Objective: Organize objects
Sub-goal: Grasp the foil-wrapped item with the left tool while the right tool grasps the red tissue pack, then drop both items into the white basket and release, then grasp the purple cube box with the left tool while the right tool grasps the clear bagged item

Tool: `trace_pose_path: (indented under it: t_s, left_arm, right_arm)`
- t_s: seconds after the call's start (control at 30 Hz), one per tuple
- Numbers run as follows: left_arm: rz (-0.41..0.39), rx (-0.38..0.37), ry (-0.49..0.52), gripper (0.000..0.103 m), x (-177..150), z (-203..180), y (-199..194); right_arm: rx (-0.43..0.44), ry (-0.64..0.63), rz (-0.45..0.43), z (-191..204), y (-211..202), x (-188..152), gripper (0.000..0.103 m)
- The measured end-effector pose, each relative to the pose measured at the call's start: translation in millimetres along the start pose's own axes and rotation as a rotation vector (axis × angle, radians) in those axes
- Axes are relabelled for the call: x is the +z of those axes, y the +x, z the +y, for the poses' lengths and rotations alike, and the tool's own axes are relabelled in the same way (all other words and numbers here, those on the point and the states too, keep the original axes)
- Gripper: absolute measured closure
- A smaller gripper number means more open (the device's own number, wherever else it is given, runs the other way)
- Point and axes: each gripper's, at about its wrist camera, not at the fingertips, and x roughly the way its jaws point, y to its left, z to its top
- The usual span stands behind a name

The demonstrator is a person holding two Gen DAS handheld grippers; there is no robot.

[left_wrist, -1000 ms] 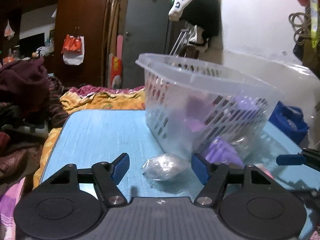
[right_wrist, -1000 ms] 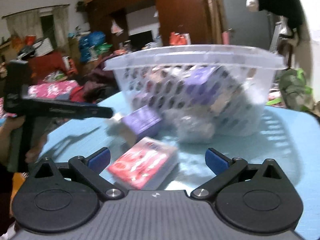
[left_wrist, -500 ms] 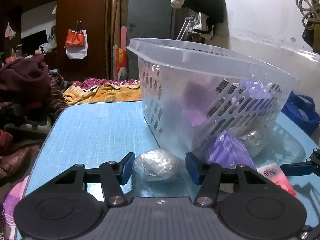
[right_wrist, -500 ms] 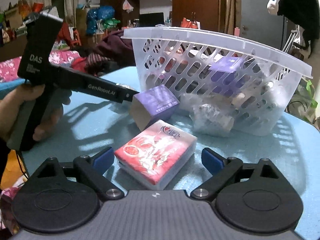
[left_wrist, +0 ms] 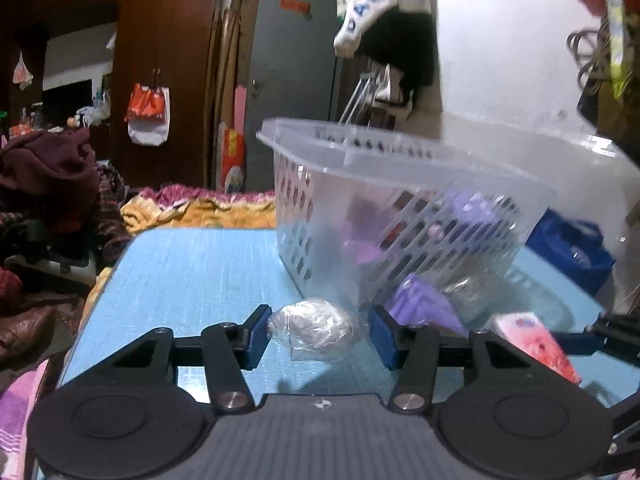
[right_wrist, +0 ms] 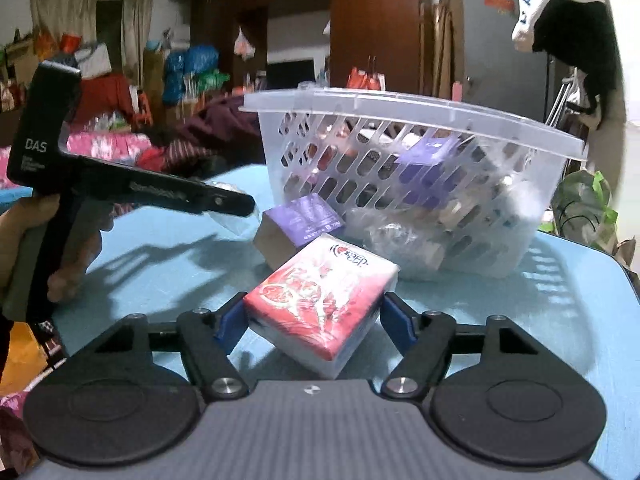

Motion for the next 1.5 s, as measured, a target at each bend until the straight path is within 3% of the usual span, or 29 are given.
trace_pose_path:
  t_s: [0.37,0.5,0.6,0.73,0.77,0.8,0.83,0.9,0.97,1.07,1.13,1.2,1.3,1.4,1.5]
  left_arm:
    - [-0.134,-0.135,-0.050,0.047,-31,-17,-41]
    - [-0.246,-0.163,-0.033,0.047,17,-27,-52]
    - [-0.252,-0.158,-0.014,0.046,77,-38,-34]
    - [-0.208,-0.104,0.006,0.041,131,-51,14]
    - [-0.189,-0.080,0.013,0.030,134,-51,23]
    - [-0.160,-0.044,0.016,0.026,137,-51,38]
    - [-0.131,-0.018,0.007,0.026,137,-49,48]
    - [-0.081,-0.020,-0.023,0.026,132,-43,56]
    - [-0.123,-0.065,-0.020,0.026,122,-41,45]
    - [-0.193,-0.059,0.022,0.025,98,-47,9]
    - [-0.221,-0.083,0.071,0.017,72,-55,-13]
    - [-0.175,-0.078,0.103,0.016,48,-62,-17]
    - [-0.055,-0.068,0.132,0.016,22,-72,-2]
    - [0.021,-0.040,0.148,0.016,15,-78,18]
    - [0.042,-0.033,0.150,0.016,19,-83,31]
  right_arm:
    - [-0.015,0.034,-0.217,-7,-46,-16,0.031]
    - [-0.047,-0.026,-0.336,-19,-57,24,0.031]
    - [-0.085,-0.083,-0.387,-35,-44,79,0.031]
    - [-0.125,-0.096,-0.295,-61,3,136,0.030]
    - [-0.117,-0.086,-0.278,-68,16,144,0.022]
    - [-0.135,-0.086,-0.266,-72,25,147,0.014]
    - [-0.178,-0.090,-0.252,-74,32,149,0.000]
    - [-0.230,-0.091,-0.256,-75,30,146,0.000]
    - [-0.196,-0.045,-0.263,-76,19,140,0.000]
    - [-0.187,0.017,-0.318,-71,-12,123,0.000]
    - [-0.156,0.051,-0.351,-68,-32,105,0.000]
    - [-0.113,0.083,-0.350,-66,-43,85,0.000]
    - [-0.117,0.123,-0.265,-68,-36,64,0.000]
    - [-0.125,0.176,-0.179,-75,-18,55,0.000]
    - [-0.136,0.212,-0.132,-80,-7,50,0.000]
